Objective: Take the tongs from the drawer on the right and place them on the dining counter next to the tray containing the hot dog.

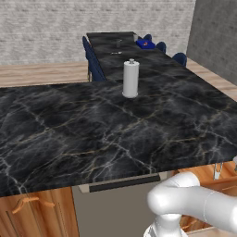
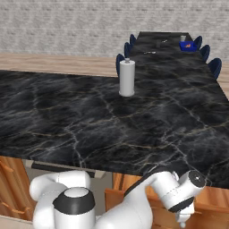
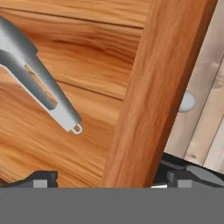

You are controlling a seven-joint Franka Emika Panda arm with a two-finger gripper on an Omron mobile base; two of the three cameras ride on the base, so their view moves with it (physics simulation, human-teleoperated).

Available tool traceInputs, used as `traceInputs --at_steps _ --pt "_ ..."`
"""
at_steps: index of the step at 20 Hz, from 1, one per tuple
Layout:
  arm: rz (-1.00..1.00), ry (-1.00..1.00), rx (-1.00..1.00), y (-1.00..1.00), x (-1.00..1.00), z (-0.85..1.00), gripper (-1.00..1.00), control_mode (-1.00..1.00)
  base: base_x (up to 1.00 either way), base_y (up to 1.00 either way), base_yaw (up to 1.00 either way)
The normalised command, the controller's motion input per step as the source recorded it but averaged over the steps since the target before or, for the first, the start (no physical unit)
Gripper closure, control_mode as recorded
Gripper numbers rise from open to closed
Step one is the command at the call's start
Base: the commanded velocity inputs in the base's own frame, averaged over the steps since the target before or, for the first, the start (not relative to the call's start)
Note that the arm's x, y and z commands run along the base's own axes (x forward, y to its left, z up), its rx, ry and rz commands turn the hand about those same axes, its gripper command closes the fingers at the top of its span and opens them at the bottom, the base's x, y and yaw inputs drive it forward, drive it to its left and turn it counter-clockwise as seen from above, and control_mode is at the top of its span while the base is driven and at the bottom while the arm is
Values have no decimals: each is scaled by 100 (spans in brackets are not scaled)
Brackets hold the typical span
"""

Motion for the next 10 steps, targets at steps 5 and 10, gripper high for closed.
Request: traceInputs --at_steps 5,10 --pt "0 12 0 0 0 -16 -100 -100 0 0 0" --pt "0 11 0 5 -7 -24 -100 -100 0 0 0"
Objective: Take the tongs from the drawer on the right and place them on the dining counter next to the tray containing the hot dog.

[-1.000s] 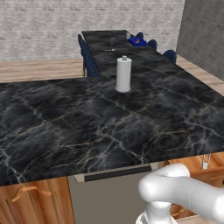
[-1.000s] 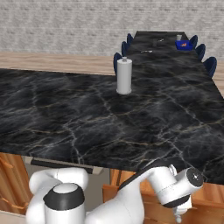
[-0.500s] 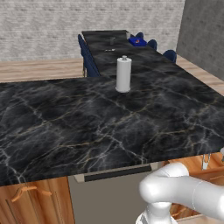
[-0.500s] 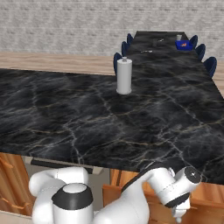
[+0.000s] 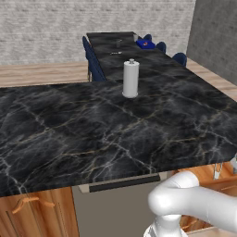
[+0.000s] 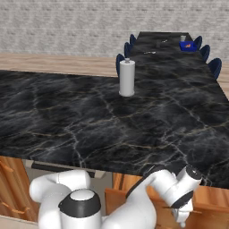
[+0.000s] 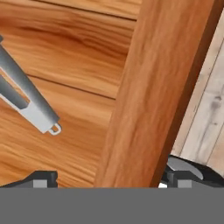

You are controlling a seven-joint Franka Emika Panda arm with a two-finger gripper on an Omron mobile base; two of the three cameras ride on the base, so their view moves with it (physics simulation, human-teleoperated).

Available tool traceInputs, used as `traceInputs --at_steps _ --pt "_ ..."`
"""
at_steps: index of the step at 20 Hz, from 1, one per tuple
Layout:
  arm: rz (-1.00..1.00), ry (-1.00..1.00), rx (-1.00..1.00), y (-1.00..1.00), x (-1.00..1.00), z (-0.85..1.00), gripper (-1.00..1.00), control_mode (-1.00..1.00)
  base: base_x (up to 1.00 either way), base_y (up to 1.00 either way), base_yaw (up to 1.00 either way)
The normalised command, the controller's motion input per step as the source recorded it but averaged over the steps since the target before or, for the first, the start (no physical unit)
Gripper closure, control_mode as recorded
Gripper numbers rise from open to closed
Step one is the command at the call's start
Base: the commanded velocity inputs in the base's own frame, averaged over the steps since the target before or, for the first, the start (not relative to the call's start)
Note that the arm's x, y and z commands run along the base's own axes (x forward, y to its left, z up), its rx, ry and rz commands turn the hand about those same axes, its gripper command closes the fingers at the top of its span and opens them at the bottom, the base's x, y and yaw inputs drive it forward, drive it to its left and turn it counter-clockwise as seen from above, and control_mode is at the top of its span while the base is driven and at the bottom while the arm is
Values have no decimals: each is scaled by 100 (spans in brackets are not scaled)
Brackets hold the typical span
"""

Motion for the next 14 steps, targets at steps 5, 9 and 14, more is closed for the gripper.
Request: traceInputs --at_steps 5,9,14 --pt "0 7 0 7 -41 -19 -100 -100 0 0 0" --pt "0 7 0 5 -71 -12 -100 -100 0 0 0" --pt "0 0 0 6 -81 -8 -100 -100 0 0 0"
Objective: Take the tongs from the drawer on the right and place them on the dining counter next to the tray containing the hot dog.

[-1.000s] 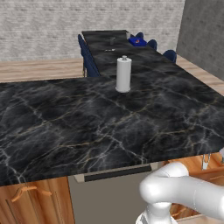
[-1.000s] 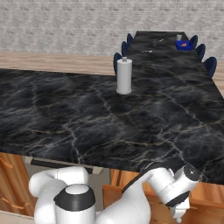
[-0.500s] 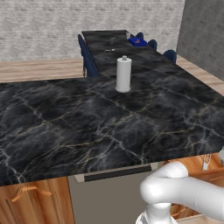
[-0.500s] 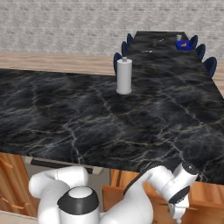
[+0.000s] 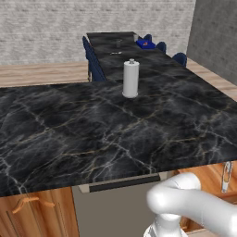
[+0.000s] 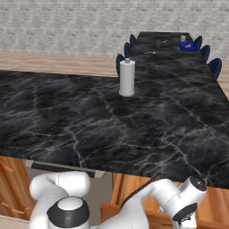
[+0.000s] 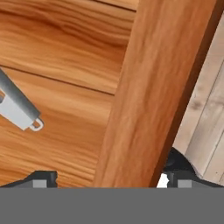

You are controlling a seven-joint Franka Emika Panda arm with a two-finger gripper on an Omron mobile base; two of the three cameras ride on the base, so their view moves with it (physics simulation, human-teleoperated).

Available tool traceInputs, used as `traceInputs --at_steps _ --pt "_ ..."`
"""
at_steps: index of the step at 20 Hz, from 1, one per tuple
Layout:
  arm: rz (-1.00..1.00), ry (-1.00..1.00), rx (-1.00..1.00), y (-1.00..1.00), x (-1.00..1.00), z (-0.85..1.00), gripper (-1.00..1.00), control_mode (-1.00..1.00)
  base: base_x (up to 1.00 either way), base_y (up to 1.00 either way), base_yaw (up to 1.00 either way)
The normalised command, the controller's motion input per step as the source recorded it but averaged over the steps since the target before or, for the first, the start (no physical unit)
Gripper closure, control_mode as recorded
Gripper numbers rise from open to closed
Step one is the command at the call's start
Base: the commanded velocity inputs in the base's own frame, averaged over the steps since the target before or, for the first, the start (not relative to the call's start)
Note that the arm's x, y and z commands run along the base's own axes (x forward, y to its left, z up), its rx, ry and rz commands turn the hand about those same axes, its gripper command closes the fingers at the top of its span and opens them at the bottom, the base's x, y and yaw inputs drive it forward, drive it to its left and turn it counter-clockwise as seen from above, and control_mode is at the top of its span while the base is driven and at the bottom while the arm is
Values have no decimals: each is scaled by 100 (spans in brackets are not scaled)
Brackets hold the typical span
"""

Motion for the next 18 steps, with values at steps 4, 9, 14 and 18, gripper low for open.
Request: traceInputs --at_steps 4,9,14,18 --pt "0 2 0 3 -68 0 -100 -100 0 0 0" --pt "0 2 0 0 -52 0 -100 -100 0 0 0" --pt "0 7 0 0 -28 2 -100 -100 0 0 0" --pt "3 10 0 0 -6 28 -100 -100 0 0 0"
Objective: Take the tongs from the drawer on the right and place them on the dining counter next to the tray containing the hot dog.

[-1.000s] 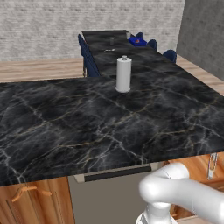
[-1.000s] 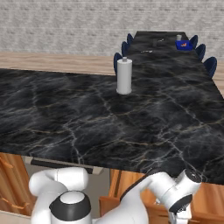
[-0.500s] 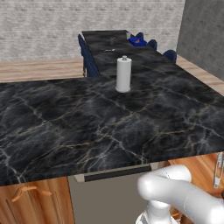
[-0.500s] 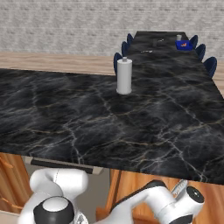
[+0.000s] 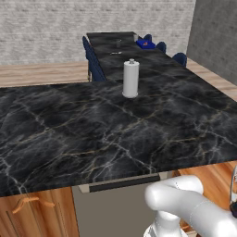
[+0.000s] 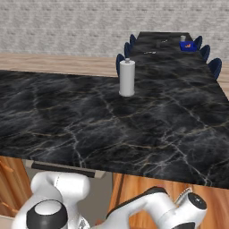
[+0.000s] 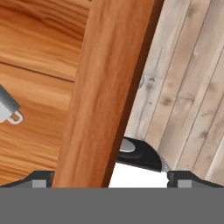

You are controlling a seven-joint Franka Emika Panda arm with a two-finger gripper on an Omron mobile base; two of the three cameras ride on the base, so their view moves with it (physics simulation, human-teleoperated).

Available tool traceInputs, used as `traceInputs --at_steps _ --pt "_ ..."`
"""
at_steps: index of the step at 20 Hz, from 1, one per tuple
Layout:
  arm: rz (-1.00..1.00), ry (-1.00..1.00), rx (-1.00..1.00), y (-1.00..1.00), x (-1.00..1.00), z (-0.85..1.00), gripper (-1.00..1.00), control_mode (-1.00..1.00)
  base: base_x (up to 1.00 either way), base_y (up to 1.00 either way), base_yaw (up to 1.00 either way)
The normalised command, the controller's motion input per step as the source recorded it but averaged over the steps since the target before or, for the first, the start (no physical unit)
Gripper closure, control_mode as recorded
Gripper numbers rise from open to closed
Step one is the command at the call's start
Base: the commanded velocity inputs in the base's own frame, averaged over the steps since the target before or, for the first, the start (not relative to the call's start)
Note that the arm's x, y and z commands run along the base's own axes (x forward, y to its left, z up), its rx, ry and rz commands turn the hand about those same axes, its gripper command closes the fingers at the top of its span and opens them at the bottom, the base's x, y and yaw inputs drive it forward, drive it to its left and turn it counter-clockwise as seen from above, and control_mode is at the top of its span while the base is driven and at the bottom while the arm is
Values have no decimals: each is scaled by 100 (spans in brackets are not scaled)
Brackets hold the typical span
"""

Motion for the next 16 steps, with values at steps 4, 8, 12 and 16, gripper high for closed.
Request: traceInputs --at_steps 4,8,12,16 --pt "5 9 0 0 0 69 -100 -100 0 0 0" --pt "5 1 -2 3 1 63 -100 -100 0 0 0" --pt "5 -2 -1 14 17 27 -100 -100 0 0 0" --pt "9 0 0 11 33 18 -100 -100 0 0 0"
